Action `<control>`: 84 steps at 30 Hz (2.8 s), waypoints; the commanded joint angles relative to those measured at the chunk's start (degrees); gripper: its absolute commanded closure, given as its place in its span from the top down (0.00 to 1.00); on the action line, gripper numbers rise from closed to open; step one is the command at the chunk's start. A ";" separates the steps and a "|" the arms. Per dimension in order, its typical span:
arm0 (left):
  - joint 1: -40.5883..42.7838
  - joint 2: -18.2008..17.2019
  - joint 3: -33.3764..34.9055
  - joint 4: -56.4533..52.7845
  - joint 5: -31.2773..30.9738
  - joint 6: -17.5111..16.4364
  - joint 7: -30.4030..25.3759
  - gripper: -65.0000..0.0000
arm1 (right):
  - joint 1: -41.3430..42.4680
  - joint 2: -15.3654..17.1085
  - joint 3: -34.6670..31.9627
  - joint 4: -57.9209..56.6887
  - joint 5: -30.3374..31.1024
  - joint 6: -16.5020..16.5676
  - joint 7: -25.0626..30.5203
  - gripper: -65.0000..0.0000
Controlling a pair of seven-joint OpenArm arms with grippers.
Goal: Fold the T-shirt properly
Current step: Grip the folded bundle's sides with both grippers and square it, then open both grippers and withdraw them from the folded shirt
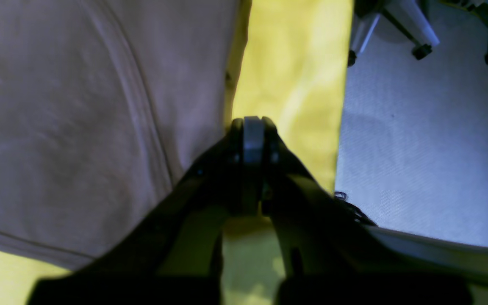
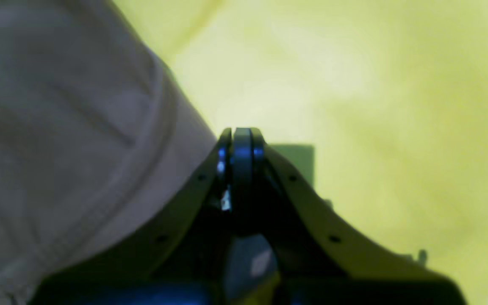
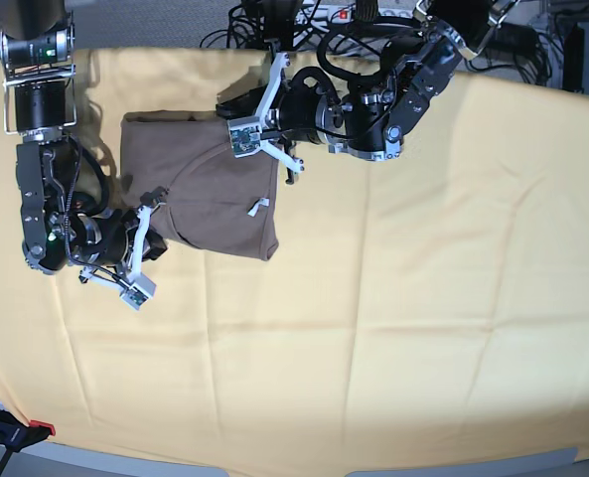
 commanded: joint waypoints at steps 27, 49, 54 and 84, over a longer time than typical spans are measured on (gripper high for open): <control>-26.51 1.18 1.51 -34.53 13.97 2.89 -22.08 0.00 | -5.09 10.69 0.42 1.79 31.74 0.08 -10.36 0.00; -31.82 -1.49 -5.64 -27.65 -9.64 1.55 -2.67 0.00 | -14.45 9.38 17.00 3.41 32.83 0.08 -9.07 0.00; -29.16 -1.46 -18.36 -25.99 -23.04 -1.36 6.08 0.00 | -16.52 5.44 17.00 3.41 32.81 0.08 -9.16 0.00; -18.10 -16.55 -34.95 -24.85 -54.97 -2.00 24.06 0.00 | -18.71 3.19 37.77 4.94 50.50 0.08 -22.59 0.00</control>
